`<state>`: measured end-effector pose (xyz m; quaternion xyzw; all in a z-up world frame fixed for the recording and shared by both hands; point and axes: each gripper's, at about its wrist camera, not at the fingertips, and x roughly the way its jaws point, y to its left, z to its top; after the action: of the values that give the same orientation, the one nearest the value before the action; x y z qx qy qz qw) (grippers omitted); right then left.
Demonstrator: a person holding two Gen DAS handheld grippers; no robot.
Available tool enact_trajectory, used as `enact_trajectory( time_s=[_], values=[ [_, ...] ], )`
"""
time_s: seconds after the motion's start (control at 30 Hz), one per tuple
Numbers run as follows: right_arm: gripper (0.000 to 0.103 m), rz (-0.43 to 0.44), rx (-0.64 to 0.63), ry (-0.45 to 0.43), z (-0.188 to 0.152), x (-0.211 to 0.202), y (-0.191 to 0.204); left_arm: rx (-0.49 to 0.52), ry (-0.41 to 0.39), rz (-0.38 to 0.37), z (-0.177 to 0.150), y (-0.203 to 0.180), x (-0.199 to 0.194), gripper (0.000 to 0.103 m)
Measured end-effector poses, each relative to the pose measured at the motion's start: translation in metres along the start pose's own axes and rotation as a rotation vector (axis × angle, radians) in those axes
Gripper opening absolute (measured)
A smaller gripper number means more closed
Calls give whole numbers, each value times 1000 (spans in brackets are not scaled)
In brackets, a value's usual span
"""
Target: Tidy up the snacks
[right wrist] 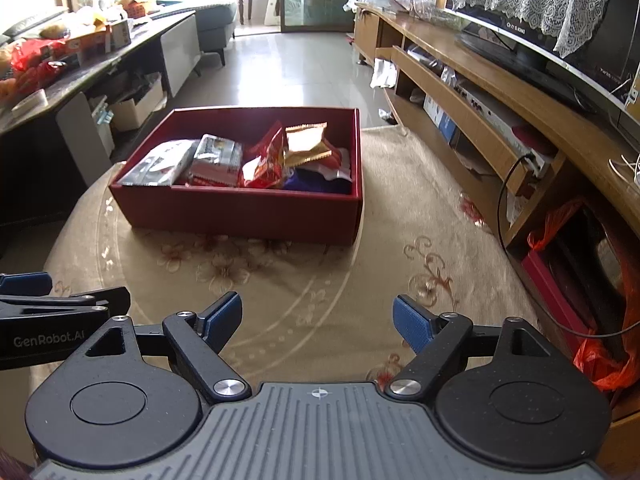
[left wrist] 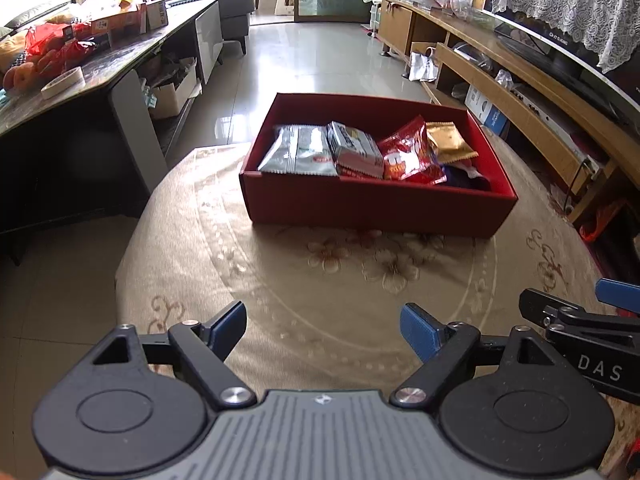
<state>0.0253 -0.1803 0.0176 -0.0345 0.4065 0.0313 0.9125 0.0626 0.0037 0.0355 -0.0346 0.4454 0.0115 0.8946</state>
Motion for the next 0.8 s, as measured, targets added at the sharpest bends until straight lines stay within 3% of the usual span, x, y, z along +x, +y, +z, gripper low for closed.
enact_trajectory(
  time_s=[0.8],
  values=[
    [88, 24, -12, 6, -19, -16, 3, 22, -25, 7, -28, -2, -19, 82]
  ],
)
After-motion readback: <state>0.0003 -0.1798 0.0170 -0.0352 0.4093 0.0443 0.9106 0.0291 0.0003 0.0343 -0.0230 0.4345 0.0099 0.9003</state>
